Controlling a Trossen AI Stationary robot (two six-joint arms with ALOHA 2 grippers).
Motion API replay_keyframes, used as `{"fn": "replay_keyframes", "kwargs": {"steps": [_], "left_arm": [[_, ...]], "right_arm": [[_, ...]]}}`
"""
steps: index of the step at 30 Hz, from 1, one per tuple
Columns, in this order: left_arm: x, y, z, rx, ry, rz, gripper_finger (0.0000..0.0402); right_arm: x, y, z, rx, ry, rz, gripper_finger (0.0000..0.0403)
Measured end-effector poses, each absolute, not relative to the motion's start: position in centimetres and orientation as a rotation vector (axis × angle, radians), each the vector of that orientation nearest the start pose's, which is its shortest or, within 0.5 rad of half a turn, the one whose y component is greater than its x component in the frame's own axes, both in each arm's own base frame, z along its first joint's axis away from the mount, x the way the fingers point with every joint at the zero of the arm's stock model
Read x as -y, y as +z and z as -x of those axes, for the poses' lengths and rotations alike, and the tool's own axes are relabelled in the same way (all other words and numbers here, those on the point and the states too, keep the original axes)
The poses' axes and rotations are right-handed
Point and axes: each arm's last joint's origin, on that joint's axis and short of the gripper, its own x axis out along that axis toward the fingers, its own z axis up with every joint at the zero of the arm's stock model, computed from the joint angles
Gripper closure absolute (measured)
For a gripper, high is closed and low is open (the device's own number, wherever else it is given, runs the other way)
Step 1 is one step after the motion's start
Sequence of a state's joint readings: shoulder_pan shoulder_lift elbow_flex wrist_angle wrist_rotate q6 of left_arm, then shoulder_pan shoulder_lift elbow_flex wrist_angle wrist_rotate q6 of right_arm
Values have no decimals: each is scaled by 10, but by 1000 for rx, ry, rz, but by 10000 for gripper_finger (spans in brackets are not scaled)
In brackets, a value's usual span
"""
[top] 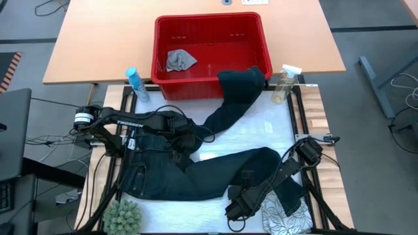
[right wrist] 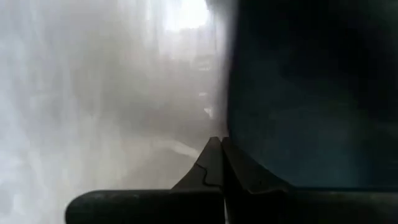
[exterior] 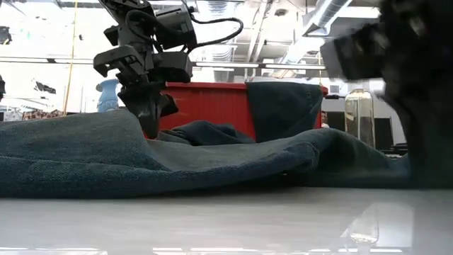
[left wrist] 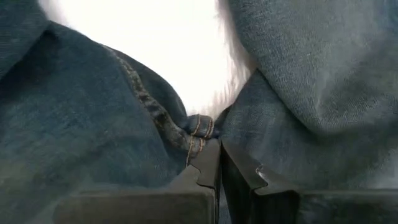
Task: Fold laundry
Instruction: Fold the dark blue pants
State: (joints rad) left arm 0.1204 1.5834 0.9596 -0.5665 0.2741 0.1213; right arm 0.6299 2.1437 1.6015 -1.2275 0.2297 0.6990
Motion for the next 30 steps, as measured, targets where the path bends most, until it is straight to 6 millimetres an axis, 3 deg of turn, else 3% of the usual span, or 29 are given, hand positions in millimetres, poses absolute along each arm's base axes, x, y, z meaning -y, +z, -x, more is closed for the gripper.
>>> {"fn": "replay_keyframes", "kwargs": {"steps": [5, 11, 13, 18, 24, 27, 30], "left_arm": [[-28, 165, -296, -1232, -220, 131, 401], [-28, 144, -302, -1277, -242, 153, 401], [-28, 143, -303, -1275, -246, 152, 401], [-30, 143, -304, -1266, -250, 157, 402], [-30, 143, -304, -1258, -261, 149, 401], [-31, 142, -304, -1259, -258, 150, 402], [-31, 142, -304, -1259, -262, 145, 402]], "right_arm": [[-235, 192, -315, -1530, -240, 204, 388], [-250, 215, -313, -1470, -197, 172, 388], [-251, 215, -312, -1441, -252, 144, 382], [-245, 207, -311, -1403, -369, 131, 289], [-234, 191, -323, -1413, -324, 99, 162], [-225, 184, -323, -1444, -335, 129, 130], [-218, 177, -322, -1472, -337, 162, 124]]}}
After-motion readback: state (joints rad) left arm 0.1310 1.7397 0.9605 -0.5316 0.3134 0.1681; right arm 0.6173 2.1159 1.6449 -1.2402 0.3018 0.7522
